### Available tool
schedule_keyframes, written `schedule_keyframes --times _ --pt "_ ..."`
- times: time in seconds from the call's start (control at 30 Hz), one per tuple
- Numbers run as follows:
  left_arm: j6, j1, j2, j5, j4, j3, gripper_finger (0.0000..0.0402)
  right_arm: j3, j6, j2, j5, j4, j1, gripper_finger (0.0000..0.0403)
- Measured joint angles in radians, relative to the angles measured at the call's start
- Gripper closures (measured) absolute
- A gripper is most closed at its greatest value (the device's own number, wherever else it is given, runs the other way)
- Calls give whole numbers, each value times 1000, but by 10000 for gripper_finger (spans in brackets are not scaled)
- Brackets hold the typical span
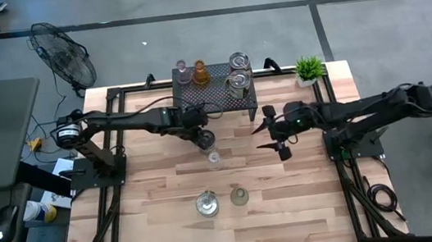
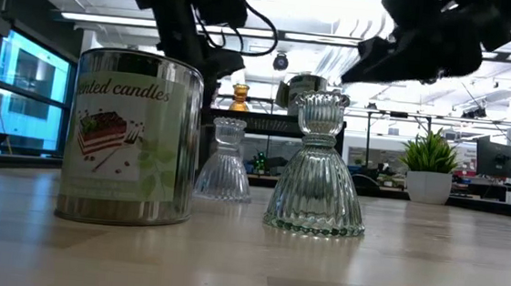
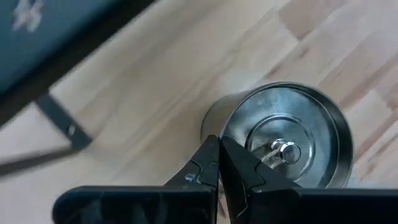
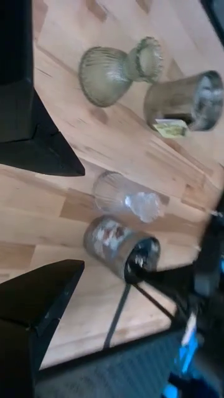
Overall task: Pick & Place candle stick holders
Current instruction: Put the brown scented candle on the shelf aligned with the other scented candles
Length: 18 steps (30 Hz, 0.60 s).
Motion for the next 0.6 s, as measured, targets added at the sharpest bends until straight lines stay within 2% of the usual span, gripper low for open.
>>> schedule_keyframes --times 0.23,0.43,0.6 --pt "26 -3 21 6 88 1 401 48 -41 91 -27 18 6 179" --pt "57 -3 21 18 98 1 401 172 -108 156 -5 -99 27 179" --pt "95 -3 21 24 167 1 401 266 -153 242 14 -171 27 179"
